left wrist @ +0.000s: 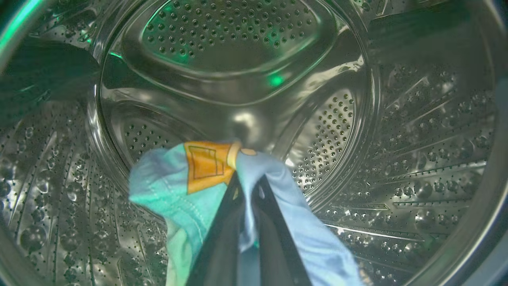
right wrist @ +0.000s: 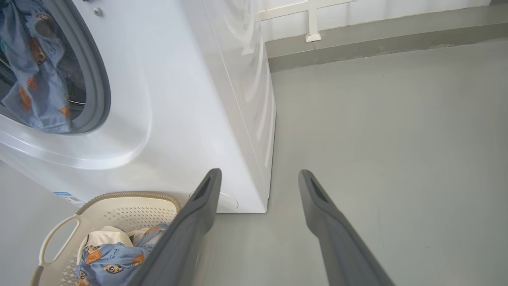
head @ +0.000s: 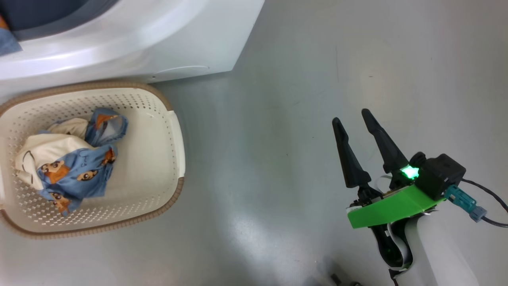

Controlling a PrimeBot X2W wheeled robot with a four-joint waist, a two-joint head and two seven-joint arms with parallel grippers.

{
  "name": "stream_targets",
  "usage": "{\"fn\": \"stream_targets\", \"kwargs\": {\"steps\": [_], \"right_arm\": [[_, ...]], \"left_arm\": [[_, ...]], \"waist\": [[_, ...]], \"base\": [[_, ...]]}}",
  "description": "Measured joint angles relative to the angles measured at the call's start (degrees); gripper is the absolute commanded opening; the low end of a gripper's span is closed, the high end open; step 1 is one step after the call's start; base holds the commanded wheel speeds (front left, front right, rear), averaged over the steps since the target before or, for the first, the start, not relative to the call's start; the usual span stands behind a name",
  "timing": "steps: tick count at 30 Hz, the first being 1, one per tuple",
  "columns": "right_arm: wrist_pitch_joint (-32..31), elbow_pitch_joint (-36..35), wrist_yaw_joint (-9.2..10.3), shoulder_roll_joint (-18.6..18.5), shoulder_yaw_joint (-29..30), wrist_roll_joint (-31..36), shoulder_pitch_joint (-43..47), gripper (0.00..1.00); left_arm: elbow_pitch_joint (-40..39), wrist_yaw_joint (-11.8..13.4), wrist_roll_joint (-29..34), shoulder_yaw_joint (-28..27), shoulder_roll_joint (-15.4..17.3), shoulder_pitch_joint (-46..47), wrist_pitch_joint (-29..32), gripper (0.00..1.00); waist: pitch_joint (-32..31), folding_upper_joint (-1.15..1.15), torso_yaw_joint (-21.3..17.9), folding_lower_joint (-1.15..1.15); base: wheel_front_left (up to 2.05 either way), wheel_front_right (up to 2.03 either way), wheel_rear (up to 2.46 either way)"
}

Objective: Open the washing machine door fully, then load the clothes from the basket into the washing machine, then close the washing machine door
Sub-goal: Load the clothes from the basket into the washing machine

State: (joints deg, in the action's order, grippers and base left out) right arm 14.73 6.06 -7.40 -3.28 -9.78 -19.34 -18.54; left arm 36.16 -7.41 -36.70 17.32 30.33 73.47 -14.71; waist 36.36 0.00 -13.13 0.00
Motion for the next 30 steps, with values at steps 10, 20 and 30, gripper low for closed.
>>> {"fn": "stream_targets", "kwargs": {"steps": [10,20,30], "right_arm": [[0.00,-0.01,0.00,0.05,-1.14,-1.00,-0.52,1.00],[0.00,0.02,0.00,0.07,-1.31,-1.01,-0.52,1.00],[0.00,0.04,0.00,0.07,-1.31,-1.00,-0.52,1.00]], "left_arm": [[6.53,0.00,-0.47,5.54,-1.24,-3.08,0.01,0.48],[9.54,0.00,-4.78,12.07,-0.60,-2.36,0.01,1.00],[9.10,0.00,-6.70,12.41,-0.37,-2.14,0.01,1.00]], "waist": [[0.24,0.00,-0.87,0.00],[-0.54,0.00,-0.42,0.00],[-1.09,0.00,0.11,0.00]], "base": [[0.00,0.00,0.00],[0.00,0.00,0.00],[0.00,0.00,0.00]]}}
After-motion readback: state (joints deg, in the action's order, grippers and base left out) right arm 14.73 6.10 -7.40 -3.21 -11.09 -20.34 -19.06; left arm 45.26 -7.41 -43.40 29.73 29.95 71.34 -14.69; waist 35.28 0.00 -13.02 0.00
